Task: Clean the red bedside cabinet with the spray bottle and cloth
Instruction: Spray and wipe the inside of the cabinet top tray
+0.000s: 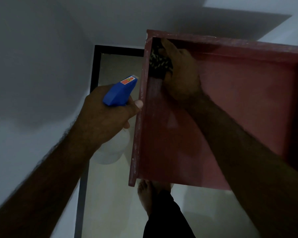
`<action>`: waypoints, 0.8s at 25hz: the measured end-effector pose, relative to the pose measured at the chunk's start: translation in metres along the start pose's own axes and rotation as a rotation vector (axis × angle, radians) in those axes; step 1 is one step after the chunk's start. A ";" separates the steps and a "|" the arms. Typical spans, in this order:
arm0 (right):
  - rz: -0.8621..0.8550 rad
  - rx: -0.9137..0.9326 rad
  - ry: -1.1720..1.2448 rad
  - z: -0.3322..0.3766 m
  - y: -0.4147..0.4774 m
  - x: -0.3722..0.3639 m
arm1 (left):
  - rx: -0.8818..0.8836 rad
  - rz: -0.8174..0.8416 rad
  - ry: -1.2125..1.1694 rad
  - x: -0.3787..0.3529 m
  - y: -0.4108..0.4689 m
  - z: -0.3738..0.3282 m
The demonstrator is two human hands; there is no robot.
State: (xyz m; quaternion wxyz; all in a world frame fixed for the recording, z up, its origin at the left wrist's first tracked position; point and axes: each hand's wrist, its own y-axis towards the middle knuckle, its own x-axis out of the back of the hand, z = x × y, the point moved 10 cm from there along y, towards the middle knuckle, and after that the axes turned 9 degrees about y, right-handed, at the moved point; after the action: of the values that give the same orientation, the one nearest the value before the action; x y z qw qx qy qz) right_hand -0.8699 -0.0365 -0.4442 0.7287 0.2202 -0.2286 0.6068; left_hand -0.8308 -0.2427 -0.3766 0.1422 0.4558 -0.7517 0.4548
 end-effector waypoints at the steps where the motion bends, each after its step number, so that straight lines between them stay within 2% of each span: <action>1: -0.004 0.019 0.006 0.003 -0.003 0.001 | 0.002 0.002 0.008 -0.001 -0.001 0.001; 4: -0.015 0.060 0.024 0.011 -0.023 0.000 | 0.000 0.005 0.003 -0.004 -0.006 0.004; 11: 0.086 0.093 -0.043 0.008 -0.069 -0.014 | -0.015 0.010 0.010 -0.007 -0.026 0.004; 20: 0.148 0.020 0.007 0.018 -0.127 -0.027 | 0.001 -0.004 -0.008 -0.014 -0.051 0.015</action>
State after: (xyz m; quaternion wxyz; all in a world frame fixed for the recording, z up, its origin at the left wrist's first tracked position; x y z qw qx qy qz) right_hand -0.7503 -0.0894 -0.4511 0.6806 0.2079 -0.2356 0.6619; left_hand -0.7781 -0.2561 -0.3654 0.1400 0.4591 -0.7511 0.4533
